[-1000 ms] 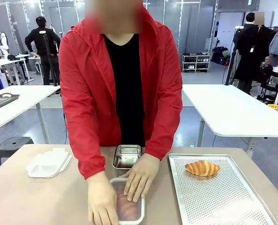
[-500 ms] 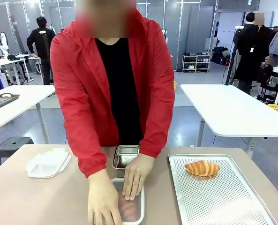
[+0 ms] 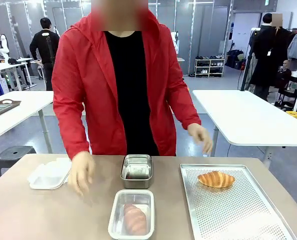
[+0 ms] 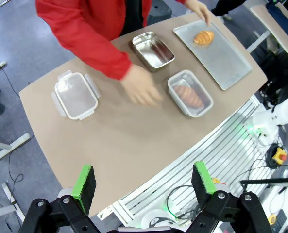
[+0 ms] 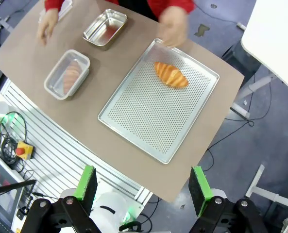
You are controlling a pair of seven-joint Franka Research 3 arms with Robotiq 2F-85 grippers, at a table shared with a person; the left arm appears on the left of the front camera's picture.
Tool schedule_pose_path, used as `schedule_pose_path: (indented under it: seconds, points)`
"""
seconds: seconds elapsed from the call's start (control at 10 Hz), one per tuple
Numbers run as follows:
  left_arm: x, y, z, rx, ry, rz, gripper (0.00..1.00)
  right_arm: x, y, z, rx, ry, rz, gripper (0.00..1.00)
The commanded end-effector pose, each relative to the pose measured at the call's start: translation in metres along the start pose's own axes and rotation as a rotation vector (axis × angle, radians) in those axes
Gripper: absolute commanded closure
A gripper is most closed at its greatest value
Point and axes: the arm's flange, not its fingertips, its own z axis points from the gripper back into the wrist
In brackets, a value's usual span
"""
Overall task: Place the bread into the airtight container.
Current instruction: Pick up a Butter Roll and place it into an empty Airtight Container.
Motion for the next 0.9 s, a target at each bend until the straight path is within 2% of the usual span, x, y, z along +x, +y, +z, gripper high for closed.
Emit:
schedule_pose_path:
  seconds: [0.0,0.4,0.8]
  points:
    - [0.003,-0.001,0.002,-0.010,-0.001,-0.010,0.00,0.005,-0.001,-0.002,0.011,0.006,0.010,0.05]
    - [0.003,-0.001,0.002,-0.010,-0.001,-0.010,0.00,0.028,-0.007,-0.023,0.005,0.053,0.082,0.05]
    - [0.003,-0.001,0.002,-0.010,-0.001,-0.010,0.00,0.068,-0.013,-0.085,0.016,0.095,0.233,0.05]
